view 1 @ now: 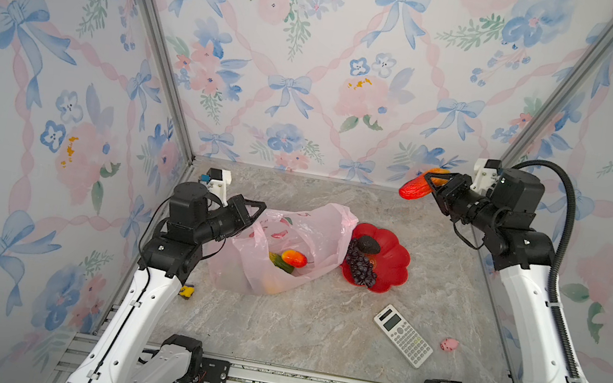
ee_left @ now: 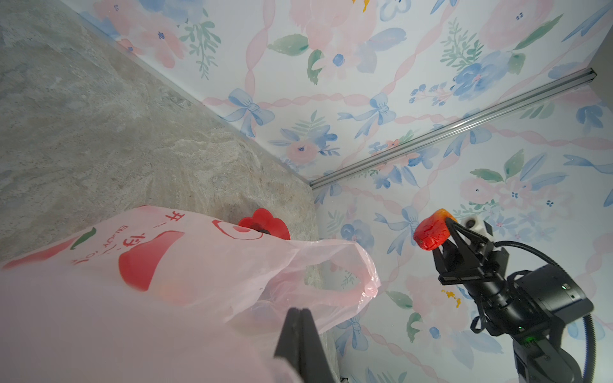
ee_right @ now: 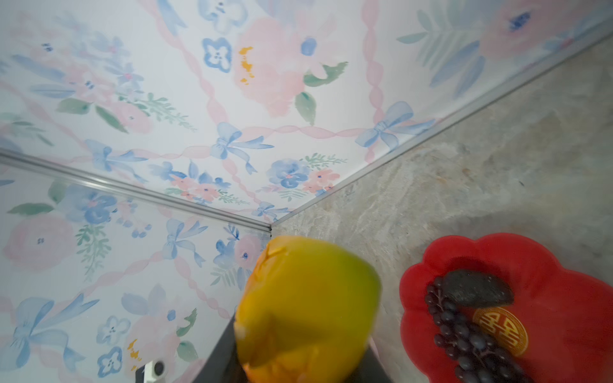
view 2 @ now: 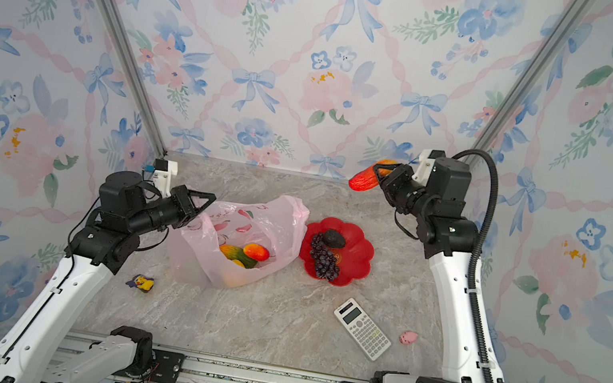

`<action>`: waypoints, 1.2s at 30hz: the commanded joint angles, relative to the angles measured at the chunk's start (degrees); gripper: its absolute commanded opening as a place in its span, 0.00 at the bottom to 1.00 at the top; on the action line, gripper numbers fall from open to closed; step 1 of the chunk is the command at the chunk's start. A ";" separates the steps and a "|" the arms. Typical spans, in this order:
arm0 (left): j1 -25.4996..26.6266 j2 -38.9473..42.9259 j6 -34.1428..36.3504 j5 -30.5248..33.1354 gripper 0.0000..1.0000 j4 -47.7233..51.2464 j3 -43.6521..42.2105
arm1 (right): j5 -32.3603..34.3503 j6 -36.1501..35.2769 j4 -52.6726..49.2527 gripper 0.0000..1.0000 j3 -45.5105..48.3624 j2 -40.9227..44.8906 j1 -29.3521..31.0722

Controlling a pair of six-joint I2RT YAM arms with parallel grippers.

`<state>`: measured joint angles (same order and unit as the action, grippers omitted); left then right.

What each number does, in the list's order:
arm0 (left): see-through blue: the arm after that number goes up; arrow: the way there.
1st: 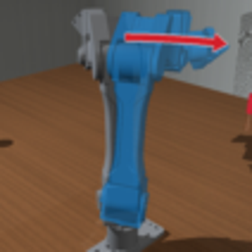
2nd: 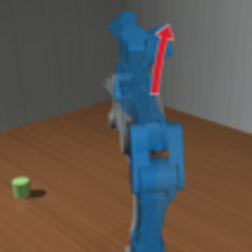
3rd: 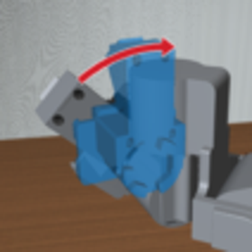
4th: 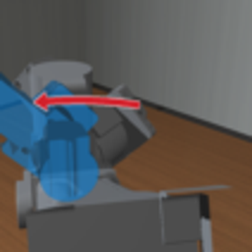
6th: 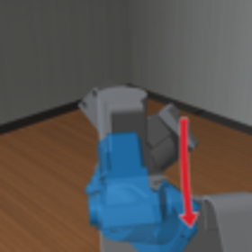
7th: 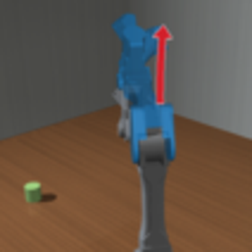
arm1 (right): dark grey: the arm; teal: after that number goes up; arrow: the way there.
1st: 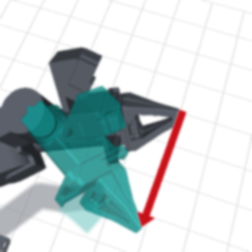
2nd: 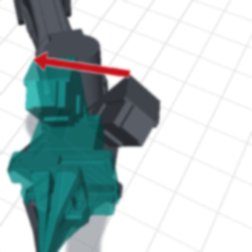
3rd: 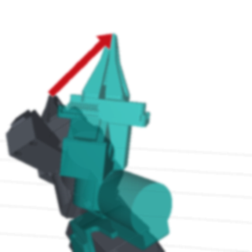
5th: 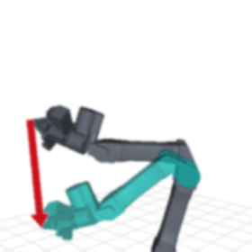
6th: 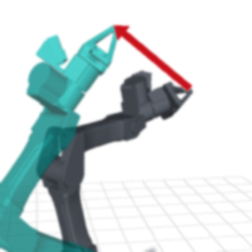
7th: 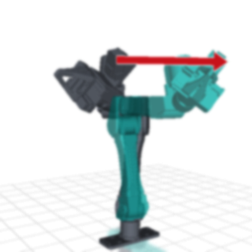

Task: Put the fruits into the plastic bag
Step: 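Lift the elongated yellow-red fruit up out of the bowl with the right gripper, then carry the fruit toward the bag mouth held by the left gripper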

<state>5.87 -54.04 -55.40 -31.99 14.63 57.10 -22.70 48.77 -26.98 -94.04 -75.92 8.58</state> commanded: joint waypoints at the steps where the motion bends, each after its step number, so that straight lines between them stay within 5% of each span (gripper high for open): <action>1: 0.84 0.57 -0.41 0.39 0.00 -1.00 -0.43 | -1.53 -8.10 6.43 0.19 -2.15 1.54 4.37; 10: 3.34 0.57 -0.68 0.87 0.00 -0.89 0.17 | 0.52 -31.32 7.11 0.18 -9.07 -1.97 21.02; 21: 4.58 1.89 -2.25 1.90 0.00 -0.88 -0.13 | 10.57 -70.63 7.63 0.17 -1.29 -6.18 40.65; 36: 4.59 1.36 -1.67 2.90 0.00 -0.85 -0.16 | 10.00 -73.09 11.49 0.14 9.75 -14.17 42.49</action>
<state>10.11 -51.83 -57.74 -29.15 14.66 56.16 -13.17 -23.66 -17.43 -86.13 -88.62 50.74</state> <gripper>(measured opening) 0.050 0.355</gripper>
